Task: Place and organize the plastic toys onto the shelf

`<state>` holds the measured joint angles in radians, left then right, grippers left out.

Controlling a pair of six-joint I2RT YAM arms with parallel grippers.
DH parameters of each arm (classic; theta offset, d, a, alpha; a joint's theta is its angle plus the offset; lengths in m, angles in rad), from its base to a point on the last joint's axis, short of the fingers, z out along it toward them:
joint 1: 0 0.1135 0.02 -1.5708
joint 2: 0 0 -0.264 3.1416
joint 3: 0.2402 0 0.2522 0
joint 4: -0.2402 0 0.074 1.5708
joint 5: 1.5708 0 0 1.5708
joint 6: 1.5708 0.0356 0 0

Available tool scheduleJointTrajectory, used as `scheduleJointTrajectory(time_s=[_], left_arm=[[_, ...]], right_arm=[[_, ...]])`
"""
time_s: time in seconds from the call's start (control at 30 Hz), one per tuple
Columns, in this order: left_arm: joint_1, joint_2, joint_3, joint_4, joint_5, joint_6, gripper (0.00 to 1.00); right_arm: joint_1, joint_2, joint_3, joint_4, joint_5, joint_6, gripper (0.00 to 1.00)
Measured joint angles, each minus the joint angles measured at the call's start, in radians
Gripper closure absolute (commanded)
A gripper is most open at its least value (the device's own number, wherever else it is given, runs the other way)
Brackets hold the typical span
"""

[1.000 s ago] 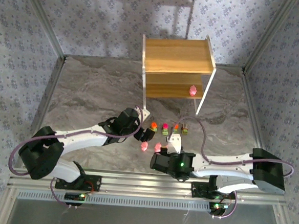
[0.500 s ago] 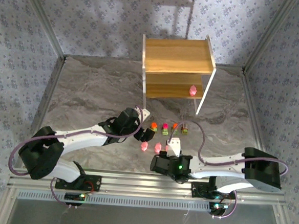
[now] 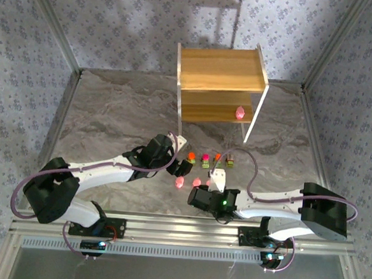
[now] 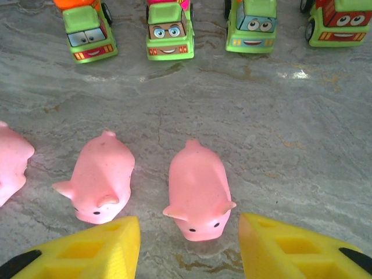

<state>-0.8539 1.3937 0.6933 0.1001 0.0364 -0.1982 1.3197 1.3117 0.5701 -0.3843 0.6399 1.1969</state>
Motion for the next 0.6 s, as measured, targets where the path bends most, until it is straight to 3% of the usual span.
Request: scheduleJointTrajectory(time_s=[0.6], left_arm=[[0.000,0.000,0.000,0.000,0.000,0.000,0.11]], right_arm=[[-0.015,0.031,0.000,0.000,-0.010,-0.008,0.49]])
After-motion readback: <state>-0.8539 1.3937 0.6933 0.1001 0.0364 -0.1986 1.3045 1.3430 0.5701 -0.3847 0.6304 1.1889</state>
